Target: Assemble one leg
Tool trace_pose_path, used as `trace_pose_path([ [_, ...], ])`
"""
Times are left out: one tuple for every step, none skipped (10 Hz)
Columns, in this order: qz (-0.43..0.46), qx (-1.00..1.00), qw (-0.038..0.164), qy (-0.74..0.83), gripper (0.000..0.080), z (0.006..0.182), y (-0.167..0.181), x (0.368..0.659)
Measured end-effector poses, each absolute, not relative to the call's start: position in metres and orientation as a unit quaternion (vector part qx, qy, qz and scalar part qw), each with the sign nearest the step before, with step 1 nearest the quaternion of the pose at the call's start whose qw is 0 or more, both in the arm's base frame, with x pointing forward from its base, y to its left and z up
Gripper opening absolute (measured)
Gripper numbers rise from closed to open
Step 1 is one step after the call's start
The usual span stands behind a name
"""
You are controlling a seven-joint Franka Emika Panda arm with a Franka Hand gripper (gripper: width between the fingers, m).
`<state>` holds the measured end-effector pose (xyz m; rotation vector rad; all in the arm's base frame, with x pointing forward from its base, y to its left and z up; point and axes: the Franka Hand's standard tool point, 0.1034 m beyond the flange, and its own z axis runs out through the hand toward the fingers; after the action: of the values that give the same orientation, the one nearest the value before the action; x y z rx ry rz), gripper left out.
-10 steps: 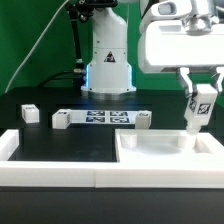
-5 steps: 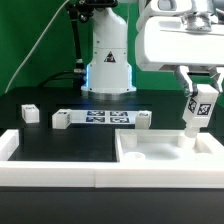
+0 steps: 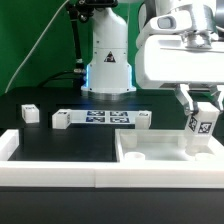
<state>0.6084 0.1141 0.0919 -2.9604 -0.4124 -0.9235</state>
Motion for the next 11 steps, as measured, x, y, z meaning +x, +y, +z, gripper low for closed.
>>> trace_pose_path([
  [-0.287,-0.949,0.007,-0.131,0.0292,0.09,0.115,0.611],
  [-0.285,-0.95,0.008,-0.131,0.0292,0.091,0.115,0.612],
  [-0.284,-0.95,0.008,-0.131,0.0292,0.092,0.115,0.612],
  [-0.286,-0.949,0.008,-0.131,0.0292,0.094,0.115,0.612],
  [-0.288,-0.948,0.009,-0.132,0.0292,0.099,0.117,0.611],
  [-0.292,-0.947,0.009,-0.132,0.0292,0.105,0.118,0.612],
  [-0.293,-0.947,0.009,-0.131,0.0292,0.109,0.117,0.614],
  [-0.293,-0.947,0.01,-0.13,0.0292,0.111,0.117,0.618],
  [-0.295,-0.946,0.01,-0.132,0.0292,0.111,0.12,0.621],
  [-0.295,-0.946,0.011,-0.133,0.0292,0.109,0.122,0.623],
  [-0.295,-0.946,0.012,-0.135,0.0292,0.105,0.126,0.624],
])
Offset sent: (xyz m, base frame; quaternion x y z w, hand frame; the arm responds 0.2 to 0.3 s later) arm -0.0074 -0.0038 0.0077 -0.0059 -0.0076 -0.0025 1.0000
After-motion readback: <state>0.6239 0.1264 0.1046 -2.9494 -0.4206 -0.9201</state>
